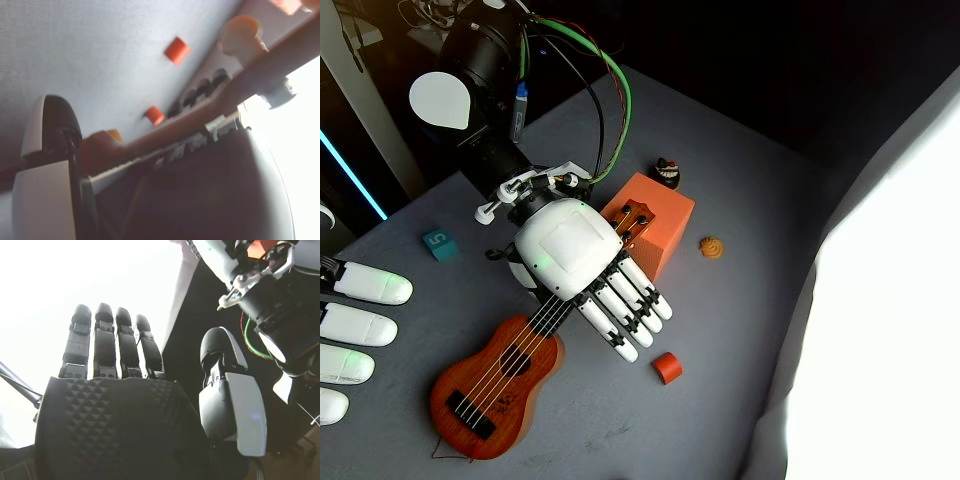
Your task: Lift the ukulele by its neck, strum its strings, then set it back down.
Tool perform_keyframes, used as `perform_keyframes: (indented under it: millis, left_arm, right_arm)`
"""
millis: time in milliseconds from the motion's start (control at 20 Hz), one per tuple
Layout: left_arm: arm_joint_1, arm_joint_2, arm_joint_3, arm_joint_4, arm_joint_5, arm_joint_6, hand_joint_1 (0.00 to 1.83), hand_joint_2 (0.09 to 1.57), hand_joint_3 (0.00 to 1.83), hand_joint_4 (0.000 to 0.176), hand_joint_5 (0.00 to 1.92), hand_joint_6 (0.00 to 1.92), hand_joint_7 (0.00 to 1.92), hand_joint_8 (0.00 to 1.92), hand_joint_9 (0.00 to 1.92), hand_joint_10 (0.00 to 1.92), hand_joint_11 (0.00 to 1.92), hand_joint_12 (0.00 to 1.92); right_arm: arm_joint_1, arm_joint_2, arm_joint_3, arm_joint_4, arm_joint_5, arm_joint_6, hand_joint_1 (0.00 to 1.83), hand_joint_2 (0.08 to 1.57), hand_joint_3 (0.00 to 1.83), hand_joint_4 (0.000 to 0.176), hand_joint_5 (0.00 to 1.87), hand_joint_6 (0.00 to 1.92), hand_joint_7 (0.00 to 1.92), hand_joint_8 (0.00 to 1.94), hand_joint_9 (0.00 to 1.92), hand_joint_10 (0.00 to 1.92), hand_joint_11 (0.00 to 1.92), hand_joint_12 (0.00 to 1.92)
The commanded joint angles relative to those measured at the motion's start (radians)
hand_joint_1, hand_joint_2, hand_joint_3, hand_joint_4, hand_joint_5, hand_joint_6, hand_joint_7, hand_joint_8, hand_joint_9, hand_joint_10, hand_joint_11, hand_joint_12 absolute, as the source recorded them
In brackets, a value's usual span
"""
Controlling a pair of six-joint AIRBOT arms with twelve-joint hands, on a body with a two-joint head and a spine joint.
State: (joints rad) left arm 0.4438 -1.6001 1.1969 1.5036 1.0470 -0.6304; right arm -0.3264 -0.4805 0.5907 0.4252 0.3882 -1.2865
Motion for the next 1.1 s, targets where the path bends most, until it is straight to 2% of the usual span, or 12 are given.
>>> perform_keyframes:
  millis: [0, 200, 400, 500, 550, 600, 650, 700, 800, 950, 1000, 1050]
  left_arm:
    - [0.002, -0.004, 0.004, 0.09, 0.033, -0.001, 0.92, 1.05, 0.01, 0.0, 0.0, 0.0, 0.0, 0.0, 0.0, 0.0, 0.0, 0.0]
    - [0.005, -0.005, 0.003, 0.09, 0.032, -0.001, 0.94, 1.06, 0.01, 0.0, 0.0, 0.0, 0.0, 0.0, 0.0, 0.0, 0.0, 0.0]
    - [-0.003, -0.009, 0.003, 0.088, 0.032, -0.001, 0.96, 1.09, 0.02, 0.0, 0.0, 0.0, 0.0, 0.0, 0.0, 0.0, 0.0, 0.0]
    - [-0.008, -0.012, 0.003, 0.085, 0.032, -0.001, 0.86, 1.15, 0.0, 0.0, 0.11, 0.02, 0.25, 0.03, 0.25, 0.06, 0.0, 0.63]
    - [-0.011, -0.012, 0.003, 0.084, 0.032, -0.001, 0.86, 1.13, 0.0, 0.0, 0.27, 0.04, 0.42, 0.13, 0.35, 0.32, 0.0, 1.1]
    - [-0.013, -0.013, 0.003, 0.082, 0.032, -0.001, 0.87, 1.12, 0.0, 0.0, 0.36, 0.07, 0.39, 0.46, 0.28, 0.78, 0.0, 1.38]
    - [-0.015, -0.014, 0.004, 0.081, 0.032, -0.001, 0.81, 1.11, 0.0, 0.0, 0.26, 0.72, 0.24, 1.13, 0.21, 1.33, 0.09, 1.66]
    - [-0.018, -0.014, 0.004, 0.08, 0.032, -0.001, 0.85, 1.08, 0.0, 0.0, 0.2, 1.29, 0.21, 1.52, 0.23, 1.64, 0.2, 1.82]
    - [-0.022, -0.016, 0.003, 0.077, 0.032, -0.001, 0.94, 1.07, 0.0, 0.0, 0.27, 1.78, 0.27, 1.85, 0.32, 1.89, 0.4, 1.92]
    - [-0.029, -0.017, 0.003, 0.069, 0.032, -0.001, 1.02, 1.03, 0.0, 0.0, 0.34, 1.84, 0.34, 1.91, 0.4, 1.92, 0.43, 1.92]
    - [-0.033, -0.017, 0.003, 0.064, 0.031, -0.001, 1.05, 1.01, 0.0, 0.0, 0.48, 1.9, 0.56, 1.92, 0.61, 1.92, 0.6, 1.92]
    - [-0.035, -0.017, 0.003, 0.063, 0.03, -0.001, 1.08, 1.01, 0.16, 0.0, 0.88, 1.25, 0.99, 1.92, 1.07, 1.92, 1.11, 1.92]
  right_arm:
    - [0.019, 0.005, 0.001, -0.013, 0.112, 0.005, 0.26, 1.28, 0.0, 0.0, 0.17, 0.02, 0.18, 0.0, 0.17, 0.04, 0.0, 0.45]
    - [0.019, 0.005, 0.001, -0.013, 0.111, 0.005, 0.24, 1.28, 0.0, 0.0, 0.16, 0.02, 0.17, 0.0, 0.18, 0.04, 0.0, 0.57]
    - [0.019, 0.005, 0.001, -0.013, 0.111, 0.005, 0.28, 1.27, 0.0, 0.0, 0.17, 0.02, 0.16, 0.0, 0.16, 0.04, 0.0, 0.5]
    - [0.019, 0.005, 0.001, -0.013, 0.111, 0.005, 0.29, 1.27, 0.0, 0.0, 0.18, 0.03, 0.17, 0.01, 0.17, 0.04, 0.0, 0.54]
    - [0.019, 0.005, 0.001, -0.013, 0.111, 0.005, 0.29, 1.27, 0.0, 0.0, 0.17, 0.02, 0.17, 0.0, 0.17, 0.04, 0.0, 0.51]
    - [0.019, 0.005, 0.001, -0.013, 0.111, 0.005, 0.3, 1.27, 0.0, 0.0, 0.17, 0.02, 0.17, 0.0, 0.16, 0.04, 0.0, 0.48]
    - [0.019, 0.005, 0.001, -0.013, 0.111, 0.005, 0.29, 1.27, 0.0, 0.0, 0.18, 0.02, 0.18, 0.0, 0.17, 0.05, 0.0, 0.51]
    - [0.019, 0.005, 0.001, -0.013, 0.111, 0.005, 0.29, 1.27, 0.0, 0.0, 0.18, 0.03, 0.19, 0.01, 0.17, 0.05, 0.0, 0.51]
    - [0.019, 0.005, 0.001, -0.013, 0.111, 0.005, 0.3, 1.28, 0.0, 0.0, 0.18, 0.02, 0.19, 0.0, 0.17, 0.05, 0.0, 0.56]
    - [0.019, 0.005, 0.002, -0.013, 0.111, 0.005, 0.3, 1.28, 0.0, 0.0, 0.18, 0.02, 0.2, 0.0, 0.16, 0.05, 0.0, 0.57]
    - [0.019, 0.006, 0.002, -0.013, 0.111, 0.005, 0.27, 1.29, 0.0, 0.0, 0.16, 0.01, 0.18, 0.0, 0.15, 0.04, 0.0, 0.52]
    - [0.019, 0.006, 0.002, -0.013, 0.111, 0.005, 0.27, 1.29, 0.0, 0.0, 0.16, 0.02, 0.18, 0.0, 0.16, 0.05, 0.0, 0.57]
